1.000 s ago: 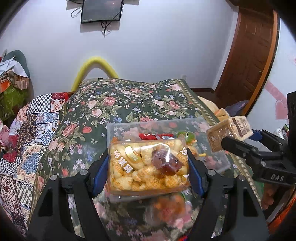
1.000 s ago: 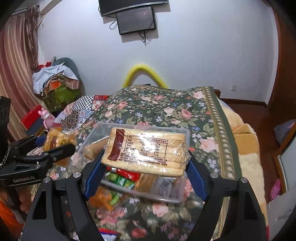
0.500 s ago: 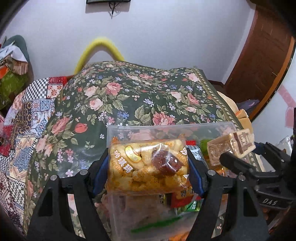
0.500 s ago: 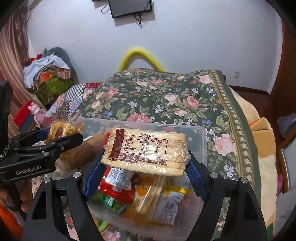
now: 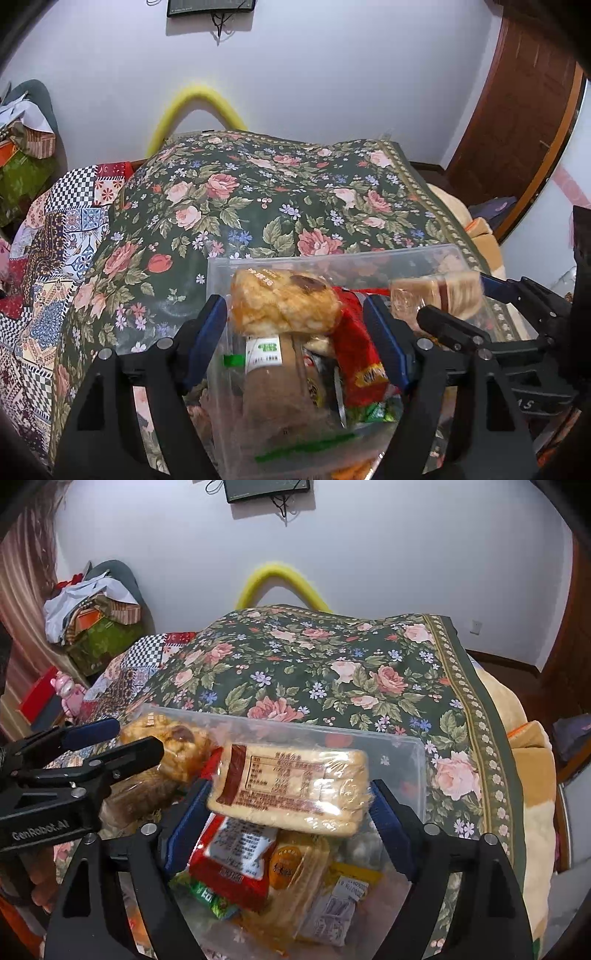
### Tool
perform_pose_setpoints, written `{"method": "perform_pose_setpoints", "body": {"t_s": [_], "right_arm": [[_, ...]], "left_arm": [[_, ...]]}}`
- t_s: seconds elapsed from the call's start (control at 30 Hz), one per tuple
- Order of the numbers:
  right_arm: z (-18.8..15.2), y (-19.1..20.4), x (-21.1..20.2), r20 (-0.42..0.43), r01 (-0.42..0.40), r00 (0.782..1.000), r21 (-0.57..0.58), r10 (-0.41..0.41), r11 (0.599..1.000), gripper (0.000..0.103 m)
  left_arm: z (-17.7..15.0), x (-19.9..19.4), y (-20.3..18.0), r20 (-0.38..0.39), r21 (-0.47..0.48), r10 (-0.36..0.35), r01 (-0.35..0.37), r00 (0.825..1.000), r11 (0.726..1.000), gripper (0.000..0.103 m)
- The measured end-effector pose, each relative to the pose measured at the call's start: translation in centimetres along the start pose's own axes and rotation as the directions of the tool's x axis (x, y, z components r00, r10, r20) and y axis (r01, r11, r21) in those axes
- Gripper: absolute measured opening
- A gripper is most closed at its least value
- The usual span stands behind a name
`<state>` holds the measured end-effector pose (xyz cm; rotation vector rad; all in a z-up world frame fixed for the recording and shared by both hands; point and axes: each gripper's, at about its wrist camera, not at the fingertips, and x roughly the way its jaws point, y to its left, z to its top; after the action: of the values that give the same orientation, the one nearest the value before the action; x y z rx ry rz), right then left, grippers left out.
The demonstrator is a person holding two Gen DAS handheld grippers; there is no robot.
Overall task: Organize snacks
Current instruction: 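Carry the cracker bag and wrapped cake into the clear box and release both, then reach the left gripper to the orange puffed snack bag while the right reaches the blue-white packet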
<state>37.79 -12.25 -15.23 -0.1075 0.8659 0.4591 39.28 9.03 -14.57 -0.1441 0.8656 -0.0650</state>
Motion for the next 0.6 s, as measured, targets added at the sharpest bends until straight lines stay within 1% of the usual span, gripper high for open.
{"method": "perform_pose_setpoints", "body": {"t_s": [0.17,0.3,0.43,0.6], "right_arm": [[-0.2,0.1,-2.1,0.026,-0.017,1.000,0.009,0.017,1.000,0.083],[-1.1,0.7,-4.5,0.050,-0.019,0.999,-0.007,0.020,1.000,0.084],[-2.7,1.6,-6.8,0.064,-0.014,0.998,-0.036,0.016,0.999,0.085],[-5.3,2.7,-9.0,0.059,-0.039,0.997,-0.055,0.042,0.998,0.088]], "left_arm": [[-0.8,-2.9,-0.4,0.030,0.015,0.001,-0.002,1.000,1.000,0.076],[-1.9,-5.6,-0.9,0.057,0.037,0.000,-0.002,0.998,0.999,0.076],[-3.9,-8.4,-1.4,0.073,0.058,-0.015,0.010,0.997,0.998,0.078],[-7.2,-11.2,-1.8,0.074,0.076,-0.033,0.027,0.997,0.997,0.079]]}}
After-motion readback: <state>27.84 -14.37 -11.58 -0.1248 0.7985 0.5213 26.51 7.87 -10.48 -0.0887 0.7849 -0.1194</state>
